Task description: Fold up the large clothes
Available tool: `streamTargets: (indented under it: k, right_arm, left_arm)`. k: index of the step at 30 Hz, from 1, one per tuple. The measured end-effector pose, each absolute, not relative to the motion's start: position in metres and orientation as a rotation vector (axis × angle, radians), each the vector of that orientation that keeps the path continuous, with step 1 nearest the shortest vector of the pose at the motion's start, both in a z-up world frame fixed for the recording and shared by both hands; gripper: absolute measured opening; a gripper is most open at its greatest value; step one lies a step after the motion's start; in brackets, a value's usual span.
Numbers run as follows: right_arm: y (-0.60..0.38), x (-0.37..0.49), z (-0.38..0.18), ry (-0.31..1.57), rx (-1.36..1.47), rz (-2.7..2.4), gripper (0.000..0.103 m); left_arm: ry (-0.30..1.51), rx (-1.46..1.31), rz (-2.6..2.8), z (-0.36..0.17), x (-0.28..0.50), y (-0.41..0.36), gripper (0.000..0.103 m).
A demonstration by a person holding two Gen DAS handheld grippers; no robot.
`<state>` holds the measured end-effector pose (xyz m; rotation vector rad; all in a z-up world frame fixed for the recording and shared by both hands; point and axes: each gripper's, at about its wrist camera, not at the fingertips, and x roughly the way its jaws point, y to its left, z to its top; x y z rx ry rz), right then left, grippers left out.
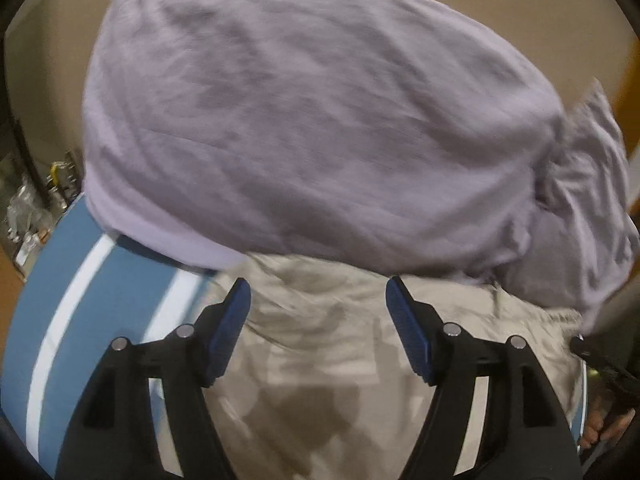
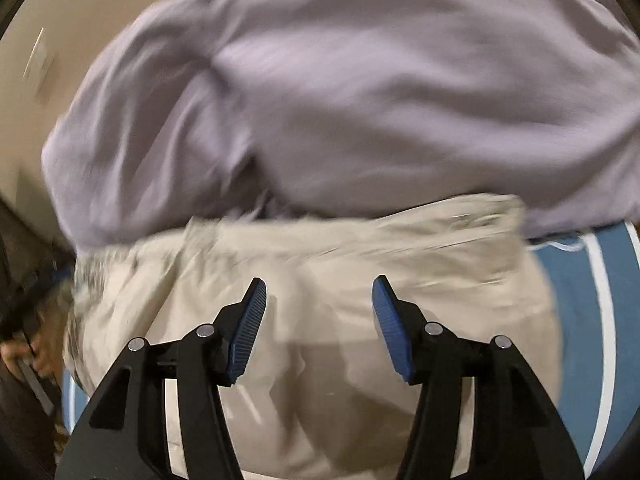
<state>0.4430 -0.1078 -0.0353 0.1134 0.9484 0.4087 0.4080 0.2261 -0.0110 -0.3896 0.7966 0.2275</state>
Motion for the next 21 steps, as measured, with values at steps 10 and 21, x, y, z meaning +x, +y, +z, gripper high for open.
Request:
streamTargets:
  k: [10,21]
  right_arm:
    - [-0.061,0.448,-0.078,1.005,-0.040,0.380,0.010]
    - [-0.064,0.482,-0.072,0.908,-0.034,0.268,0.004]
  left_arm:
    - [0.837,-0.309,0.051,-0.039,0.402,0.143,0.070]
    - [0.825,-0.240,-0.032,-0.059,0.412,0.106,0.070]
